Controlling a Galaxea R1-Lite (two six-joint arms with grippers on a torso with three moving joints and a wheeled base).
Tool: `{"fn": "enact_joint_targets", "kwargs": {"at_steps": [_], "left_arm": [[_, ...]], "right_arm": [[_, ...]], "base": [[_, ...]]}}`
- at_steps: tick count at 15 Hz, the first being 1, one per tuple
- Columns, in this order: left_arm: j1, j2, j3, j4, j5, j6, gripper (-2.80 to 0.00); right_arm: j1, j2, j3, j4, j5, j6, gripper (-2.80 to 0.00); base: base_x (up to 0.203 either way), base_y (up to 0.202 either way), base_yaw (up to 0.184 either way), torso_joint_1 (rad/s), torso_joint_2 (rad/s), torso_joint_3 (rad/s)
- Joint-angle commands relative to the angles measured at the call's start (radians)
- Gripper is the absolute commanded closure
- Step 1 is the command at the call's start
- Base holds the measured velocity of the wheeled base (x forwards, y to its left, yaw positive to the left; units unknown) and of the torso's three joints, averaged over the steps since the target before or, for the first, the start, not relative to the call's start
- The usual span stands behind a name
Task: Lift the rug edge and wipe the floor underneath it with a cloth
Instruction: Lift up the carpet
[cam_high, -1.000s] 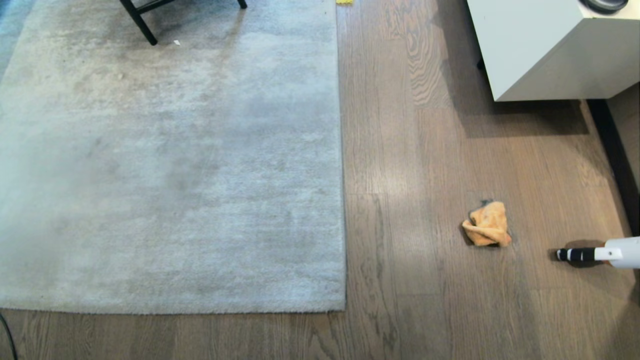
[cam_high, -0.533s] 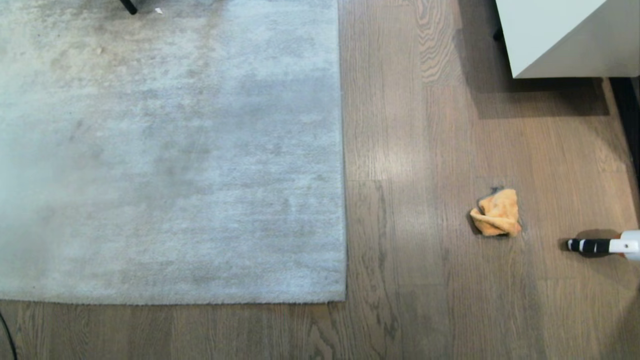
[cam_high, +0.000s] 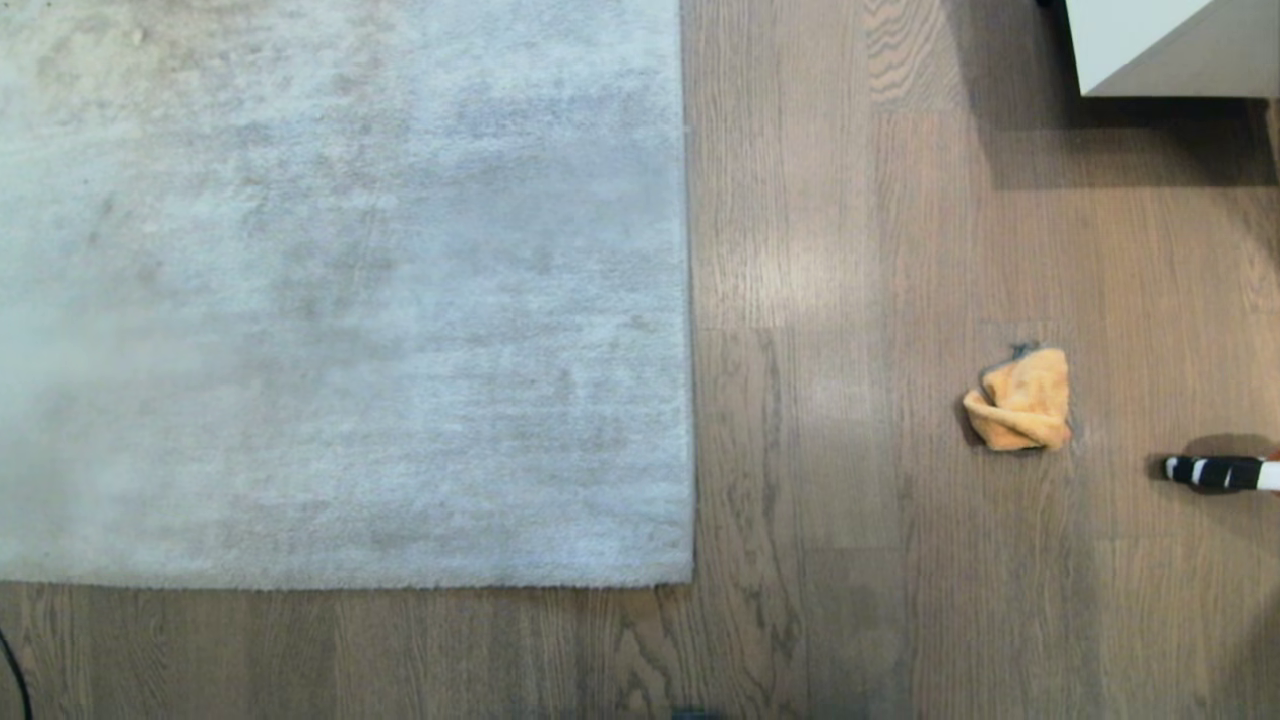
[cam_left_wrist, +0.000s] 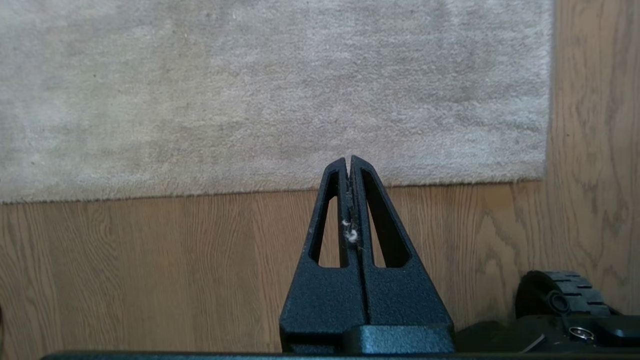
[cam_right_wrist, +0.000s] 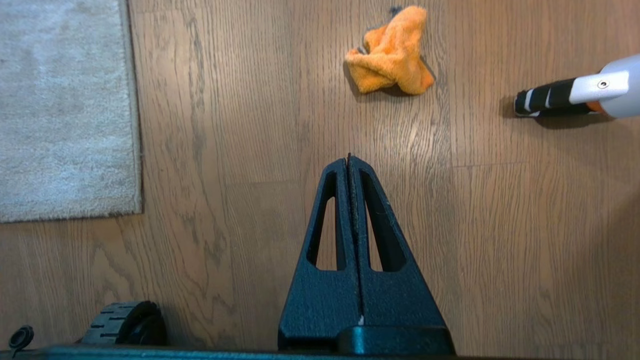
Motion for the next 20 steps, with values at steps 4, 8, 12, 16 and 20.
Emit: {"fn": "enact_joint_targets", "kwargs": {"at_steps": [4,8,12,16,20], "left_arm": [[0.0,0.001,0.0,0.0,0.0,0.0,0.0],[0.0,0.001,0.0,0.0,0.0,0.0,0.0],[0.0,0.001,0.0,0.0,0.0,0.0,0.0],[0.0,0.001,0.0,0.0,0.0,0.0,0.0],[0.0,0.001,-0.001,0.0,0.0,0.0,0.0]], "right_arm": [[0.0,0.0,0.0,0.0,0.0,0.0,0.0],[0.0,0.0,0.0,0.0,0.0,0.0,0.0],[0.0,0.0,0.0,0.0,0.0,0.0,0.0],[0.0,0.0,0.0,0.0,0.001,0.0,0.0],[0.0,0.0,0.0,0.0,0.0,0.0,0.0]], "base": [[0.0,0.0,0.0,0.001,0.0,-0.199],[0.0,0.0,0.0,0.003,0.0,-0.2],[0.0,0.0,0.0,0.005,0.0,-0.194],[0.0,0.0,0.0,0.0,0.0,-0.198],[0.0,0.0,0.0,0.002,0.0,-0.196]]}}
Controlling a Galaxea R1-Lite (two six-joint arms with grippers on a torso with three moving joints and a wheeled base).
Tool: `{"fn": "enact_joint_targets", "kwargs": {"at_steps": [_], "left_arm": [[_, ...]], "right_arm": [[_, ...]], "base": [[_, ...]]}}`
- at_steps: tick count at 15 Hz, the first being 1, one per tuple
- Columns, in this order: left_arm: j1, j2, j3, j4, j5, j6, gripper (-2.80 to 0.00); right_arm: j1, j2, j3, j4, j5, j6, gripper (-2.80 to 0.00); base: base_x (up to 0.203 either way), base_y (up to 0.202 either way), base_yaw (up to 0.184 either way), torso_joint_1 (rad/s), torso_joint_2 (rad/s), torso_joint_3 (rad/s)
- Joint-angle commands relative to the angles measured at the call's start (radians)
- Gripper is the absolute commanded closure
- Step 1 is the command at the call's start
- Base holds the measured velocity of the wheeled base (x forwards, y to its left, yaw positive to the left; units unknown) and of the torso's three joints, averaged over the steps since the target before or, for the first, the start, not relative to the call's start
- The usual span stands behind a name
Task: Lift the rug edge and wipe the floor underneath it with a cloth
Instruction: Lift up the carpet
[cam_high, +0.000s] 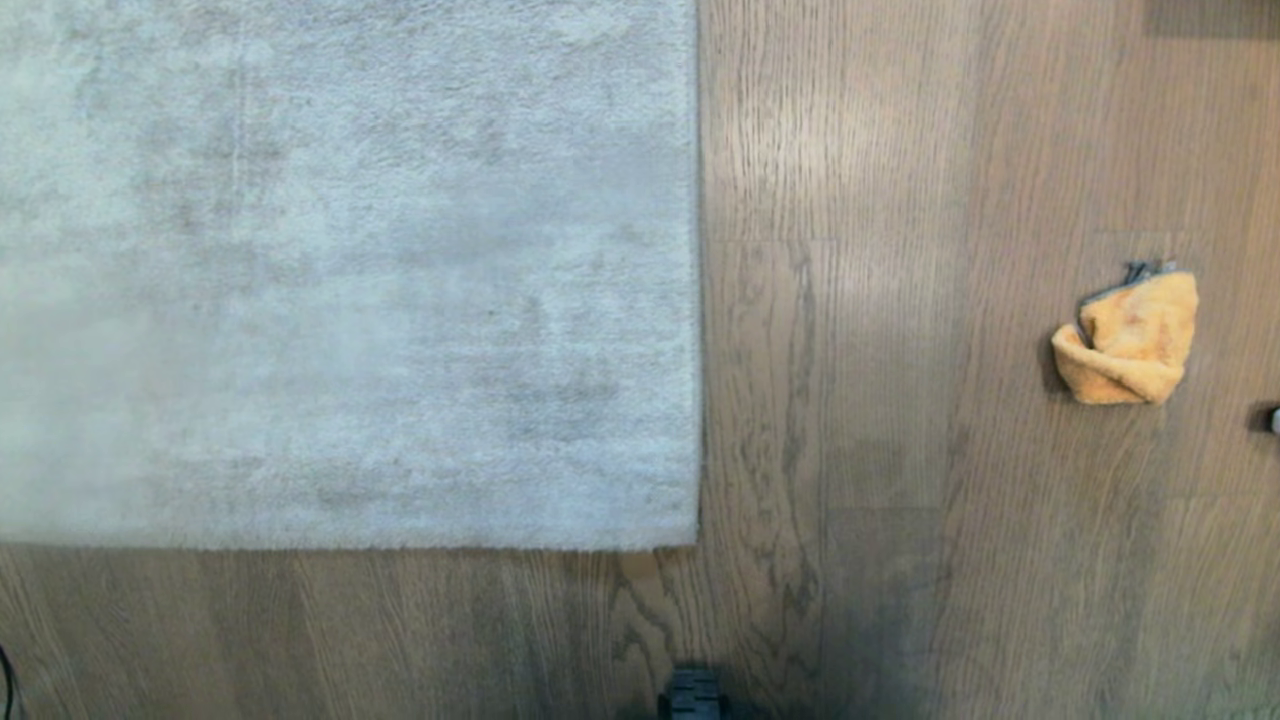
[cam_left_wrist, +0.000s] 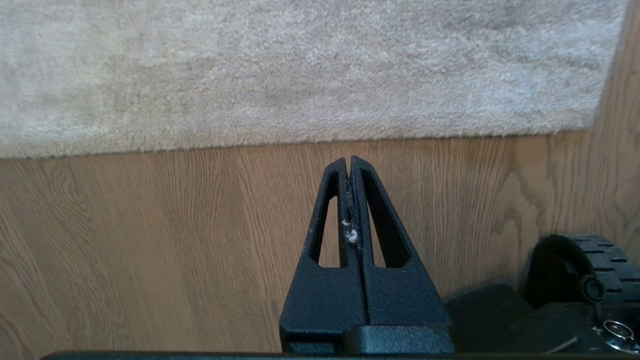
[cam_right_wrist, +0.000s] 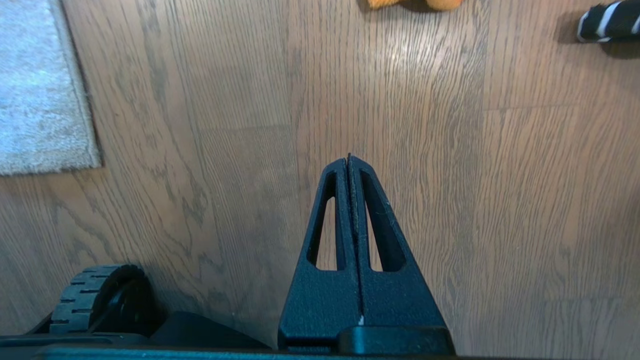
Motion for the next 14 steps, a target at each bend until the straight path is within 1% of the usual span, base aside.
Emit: {"fn": "enact_joint_targets", "kwargs": {"at_steps": [1,5,10,12,14], "left_arm": [[0.0,0.001,0.0,0.0,0.0,0.0,0.0],[0.0,0.001,-0.001,0.0,0.0,0.0,0.0],[0.0,0.001,-0.001,0.0,0.0,0.0,0.0],[0.0,0.001,0.0,-0.002,-0.01,0.001,0.0],[0.0,0.001,0.004,-0.013,0.0,0.002,0.0]], "right_arm": [[-0.001,0.0,0.0,0.0,0.001,0.0,0.0],[0.0,0.0,0.0,0.0,0.0,0.0,0.0],[-0.001,0.0,0.0,0.0,0.0,0.0,0.0],[-0.002,0.0,0.0,0.0,0.0,0.0,0.0],[0.0,0.0,0.0,0.0,-0.001,0.0,0.0]], "base": [[0.0,0.0,0.0,0.001,0.0,-0.196],[0.0,0.0,0.0,0.005,0.0,-0.115],[0.0,0.0,0.0,0.0,0.0,0.0],[0.0,0.0,0.0,0.0,0.0,0.0],[0.0,0.0,0.0,0.0,0.0,0.0]]}}
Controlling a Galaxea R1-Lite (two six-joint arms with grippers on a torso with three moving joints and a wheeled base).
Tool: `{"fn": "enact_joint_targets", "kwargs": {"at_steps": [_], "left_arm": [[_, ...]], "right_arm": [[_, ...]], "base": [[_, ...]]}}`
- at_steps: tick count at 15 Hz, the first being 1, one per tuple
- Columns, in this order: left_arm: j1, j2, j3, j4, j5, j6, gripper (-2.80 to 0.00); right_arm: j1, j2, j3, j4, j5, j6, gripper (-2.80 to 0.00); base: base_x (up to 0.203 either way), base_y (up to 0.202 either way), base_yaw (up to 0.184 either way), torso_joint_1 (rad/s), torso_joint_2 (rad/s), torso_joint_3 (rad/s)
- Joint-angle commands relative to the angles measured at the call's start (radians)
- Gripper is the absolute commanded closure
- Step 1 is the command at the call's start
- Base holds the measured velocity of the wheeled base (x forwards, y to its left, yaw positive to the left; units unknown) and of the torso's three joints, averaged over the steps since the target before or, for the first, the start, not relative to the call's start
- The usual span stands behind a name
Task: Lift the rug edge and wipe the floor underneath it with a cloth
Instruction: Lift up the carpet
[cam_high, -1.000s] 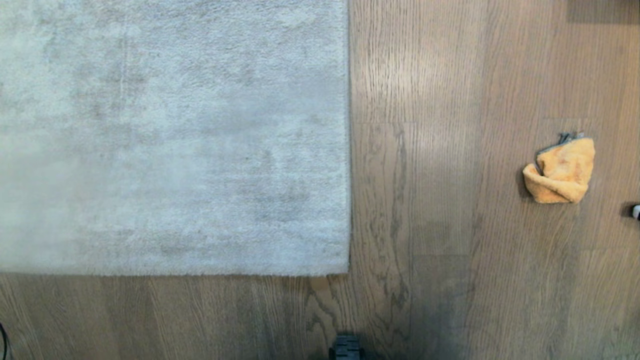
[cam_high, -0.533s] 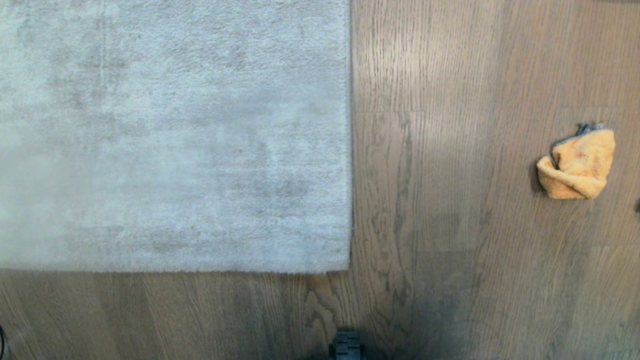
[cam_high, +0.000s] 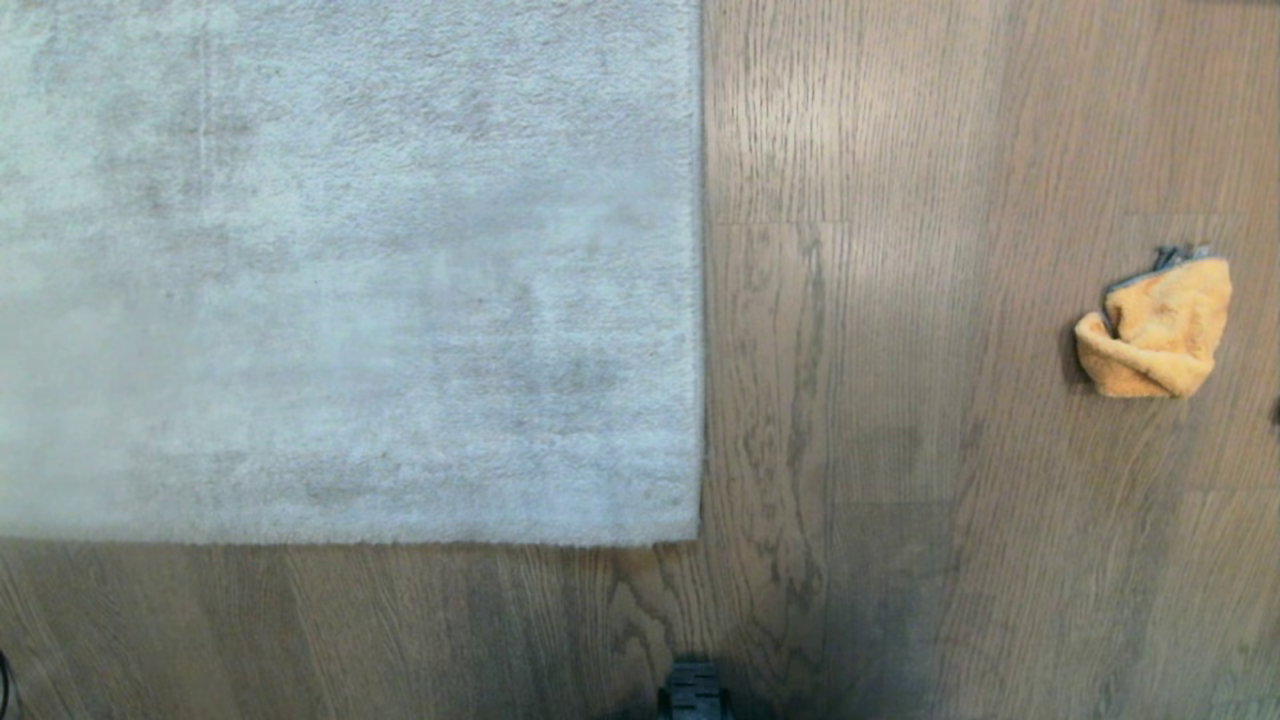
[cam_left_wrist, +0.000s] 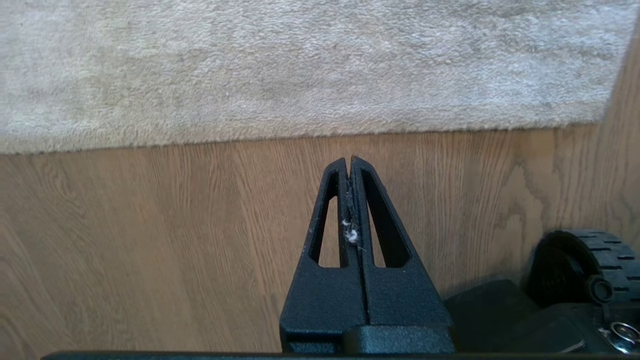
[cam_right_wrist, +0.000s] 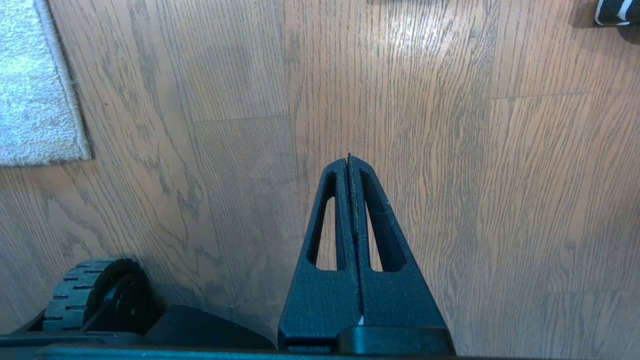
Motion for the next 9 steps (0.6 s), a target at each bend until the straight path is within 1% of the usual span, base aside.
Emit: {"fn": "enact_joint_targets", "kwargs": {"at_steps": [1,9], "left_arm": [[0.0,0.001,0.005,-0.014,0.002,0.0,0.0],[0.0,0.001,0.005,-0.015,0.002,0.002,0.0]], "right_arm": [[0.0,0.0,0.0,-0.001,-0.001,0.0,0.0],[0.0,0.0,0.0,-0.001,-0.001,0.0,0.0]], "base": [[0.0,0.0,0.0,0.0,0.0,0.0],[0.0,0.0,0.0,0.0,0.0,0.0]]}}
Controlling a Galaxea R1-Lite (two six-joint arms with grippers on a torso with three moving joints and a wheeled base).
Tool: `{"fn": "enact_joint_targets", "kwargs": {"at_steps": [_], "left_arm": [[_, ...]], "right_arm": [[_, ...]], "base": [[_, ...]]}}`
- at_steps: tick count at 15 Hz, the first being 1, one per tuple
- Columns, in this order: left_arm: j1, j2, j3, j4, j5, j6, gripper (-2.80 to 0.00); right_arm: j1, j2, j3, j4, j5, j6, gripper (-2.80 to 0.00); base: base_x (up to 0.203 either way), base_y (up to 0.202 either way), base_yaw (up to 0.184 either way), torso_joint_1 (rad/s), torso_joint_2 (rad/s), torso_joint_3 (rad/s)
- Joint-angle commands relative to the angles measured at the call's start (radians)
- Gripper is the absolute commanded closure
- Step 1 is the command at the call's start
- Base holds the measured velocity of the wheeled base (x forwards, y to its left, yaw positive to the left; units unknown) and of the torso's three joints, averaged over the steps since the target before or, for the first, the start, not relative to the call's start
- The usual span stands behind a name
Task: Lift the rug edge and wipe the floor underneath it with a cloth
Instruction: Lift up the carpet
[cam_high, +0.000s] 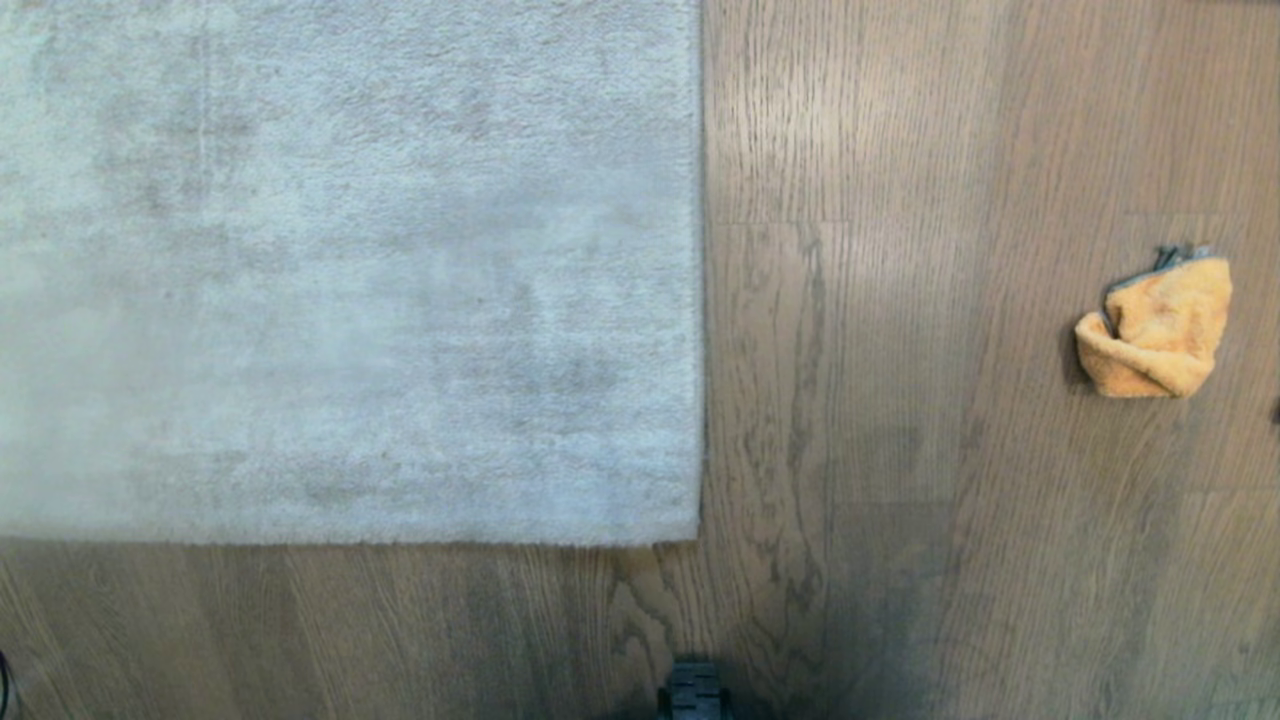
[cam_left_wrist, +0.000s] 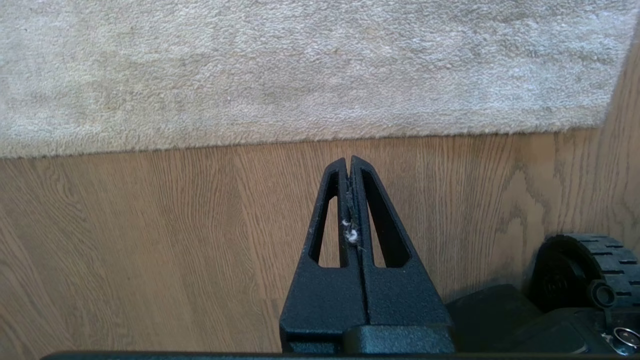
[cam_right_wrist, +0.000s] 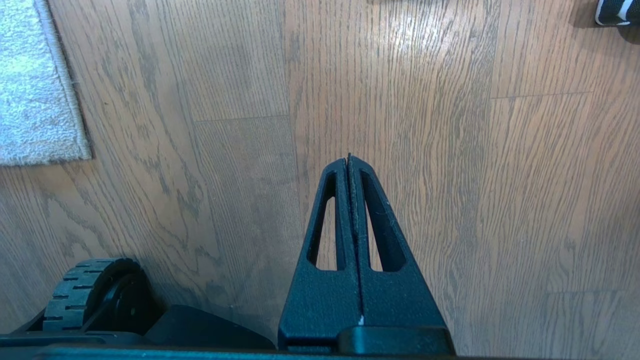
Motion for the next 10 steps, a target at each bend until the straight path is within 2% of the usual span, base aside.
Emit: {"fn": "enact_joint_targets", "kwargs": {"at_steps": [1,10], "left_arm": [[0.0,0.001,0.0,0.0,0.001,0.0,0.0],[0.0,0.001,0.0,0.0,0.001,-0.001,0.0]], "right_arm": [[0.0,0.0,0.0,-0.001,0.001,0.001,0.0],[0.0,0.0,0.0,-0.001,-0.001,0.001,0.0]], "base": [[0.0,0.0,0.0,0.0,0.0,0.0],[0.0,0.0,0.0,0.0,0.0,0.0]]}}
